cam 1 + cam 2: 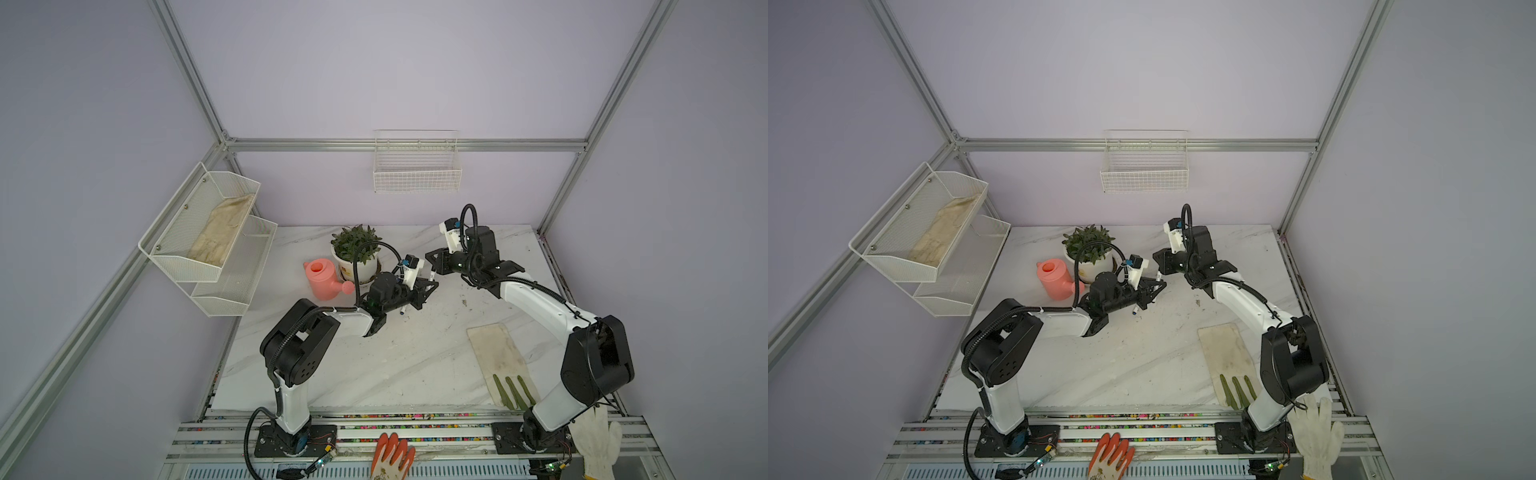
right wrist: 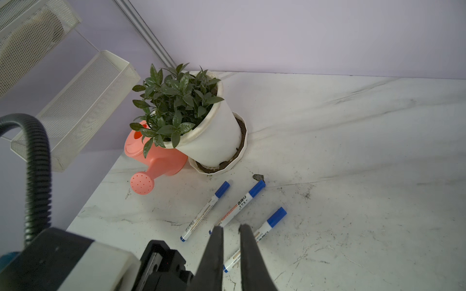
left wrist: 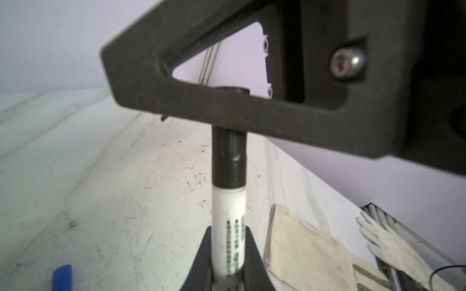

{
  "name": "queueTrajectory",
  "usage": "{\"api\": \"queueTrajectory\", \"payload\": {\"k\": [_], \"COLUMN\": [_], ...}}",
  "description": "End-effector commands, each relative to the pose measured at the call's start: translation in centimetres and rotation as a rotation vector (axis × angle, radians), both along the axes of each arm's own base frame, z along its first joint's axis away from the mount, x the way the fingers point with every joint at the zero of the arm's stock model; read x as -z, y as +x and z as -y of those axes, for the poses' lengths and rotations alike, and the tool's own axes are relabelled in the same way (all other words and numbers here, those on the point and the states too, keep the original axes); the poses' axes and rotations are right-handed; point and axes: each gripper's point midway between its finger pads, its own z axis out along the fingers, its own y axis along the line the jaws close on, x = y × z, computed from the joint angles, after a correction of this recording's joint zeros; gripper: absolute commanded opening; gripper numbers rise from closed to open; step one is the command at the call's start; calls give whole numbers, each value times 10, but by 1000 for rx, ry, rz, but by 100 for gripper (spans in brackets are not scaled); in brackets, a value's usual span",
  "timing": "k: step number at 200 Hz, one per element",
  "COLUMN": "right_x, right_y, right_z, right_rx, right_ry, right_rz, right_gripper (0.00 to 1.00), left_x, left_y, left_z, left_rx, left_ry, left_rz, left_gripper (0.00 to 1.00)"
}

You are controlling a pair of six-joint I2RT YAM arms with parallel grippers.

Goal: Insert pens into pen caps
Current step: Put on the pen cap to the pen.

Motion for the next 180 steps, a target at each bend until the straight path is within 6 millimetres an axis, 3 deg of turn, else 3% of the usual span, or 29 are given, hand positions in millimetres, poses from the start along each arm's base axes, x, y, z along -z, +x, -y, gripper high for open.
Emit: {"api": "queueTrajectory", "payload": {"k": [1,44,85,122,141,154,180], "right_x": [137,163,182,188,176,168,146], "right_y": [-128,-137,-136,-132,-125,-119,-105], "right_z": [18,21,33,43,39,33,22], "right_rx": [-157,-149,-115,-68,-65,-66,-52], "right_ry": [-247,-393,-470,-520,-484,-419,-276], "right_rz": [-610,-627,-650,-635,-604,-592,-562], "right_gripper": [0,0,0,0,0,0,0], "left_x": [-299,-324,-340,-340,-326,-314,-254], "left_y": [51,41,40,49,53,52,56], "left_z": [-146,-156,-159,-203,-220,-218,-208], "left_rx": [-640,-834,-764,-717,-772,-783,-812], "left_ry": [-462,-343,-544,-806,-795,-721,-563], "left_rz": [658,839,792,633,562,548,405], "left_gripper": [0,0,0,0,0,0,0]}}
